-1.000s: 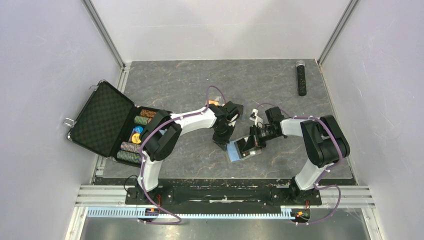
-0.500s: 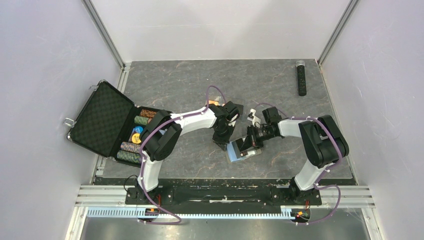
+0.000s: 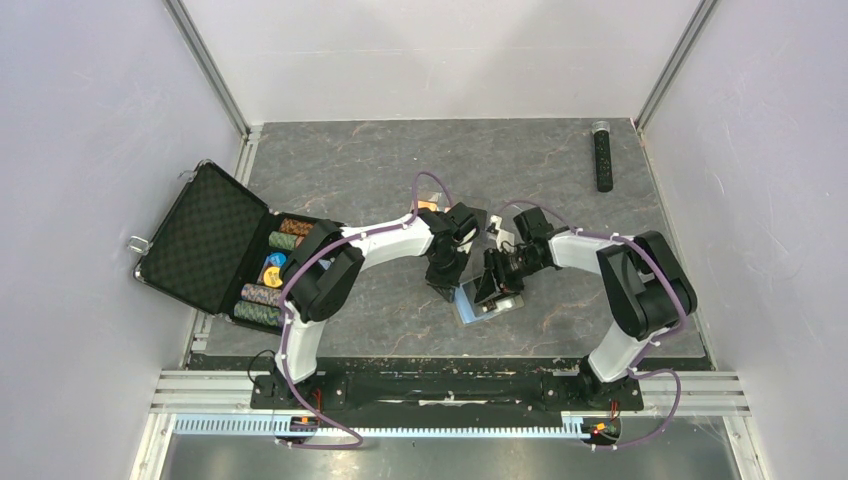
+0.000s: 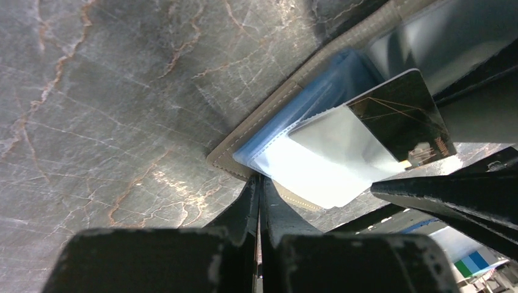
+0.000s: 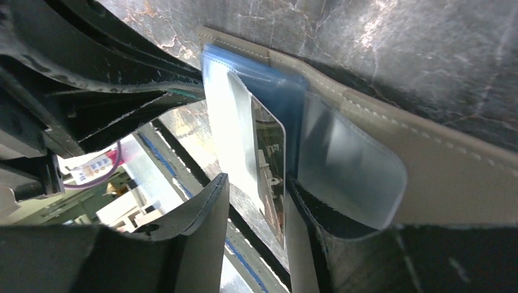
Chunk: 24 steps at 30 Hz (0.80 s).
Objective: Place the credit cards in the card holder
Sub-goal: Insert the credit card into the card holder.
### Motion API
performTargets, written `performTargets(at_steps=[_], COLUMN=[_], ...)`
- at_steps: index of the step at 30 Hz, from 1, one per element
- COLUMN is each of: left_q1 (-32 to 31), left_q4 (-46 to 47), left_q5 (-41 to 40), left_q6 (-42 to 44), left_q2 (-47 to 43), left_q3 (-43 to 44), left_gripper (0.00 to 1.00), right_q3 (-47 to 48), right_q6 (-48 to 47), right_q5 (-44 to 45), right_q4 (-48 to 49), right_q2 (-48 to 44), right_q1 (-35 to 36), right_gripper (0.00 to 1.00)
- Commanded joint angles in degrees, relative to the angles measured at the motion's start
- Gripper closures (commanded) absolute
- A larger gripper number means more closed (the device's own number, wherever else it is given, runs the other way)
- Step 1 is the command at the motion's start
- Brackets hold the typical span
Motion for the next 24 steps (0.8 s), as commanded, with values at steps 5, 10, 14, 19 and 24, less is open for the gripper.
performTargets(at_steps=[5, 10, 14, 19, 24], left_q1=[-1.1, -1.0, -1.1, -1.1, -1.1], left_q4=[1.2, 1.2, 1.2, 1.2, 1.2], left_q5=[0.9, 0.9, 0.9, 0.9, 1.0], left_q6=[1.4, 1.5, 1.5, 1.4, 1.4], left_q2=[4.2, 4.1, 4.2, 4.2, 4.3], left_q3=[-0.3, -0.3, -0.2, -0.3, -0.3], left_gripper=[0.98, 0.98, 0.98, 0.98, 0.98], right_q3=[4.6, 6.1, 6.9, 7.7, 7.9], right_q6=[-7.2, -8.4, -9.8, -10.9, -12.3], right_q5=[13.3, 16.3, 19.6, 20.5, 19.7], right_q4=[-10.3, -13.5, -15.1, -15.0, -14.7], right_q2=[-2.4, -2.5, -3.0, -4.0, -2.8], right_q1=[1.0, 2.7, 3.4, 3.7, 3.9], right_gripper=[0.48, 0.4, 0.31, 0.24, 0.23])
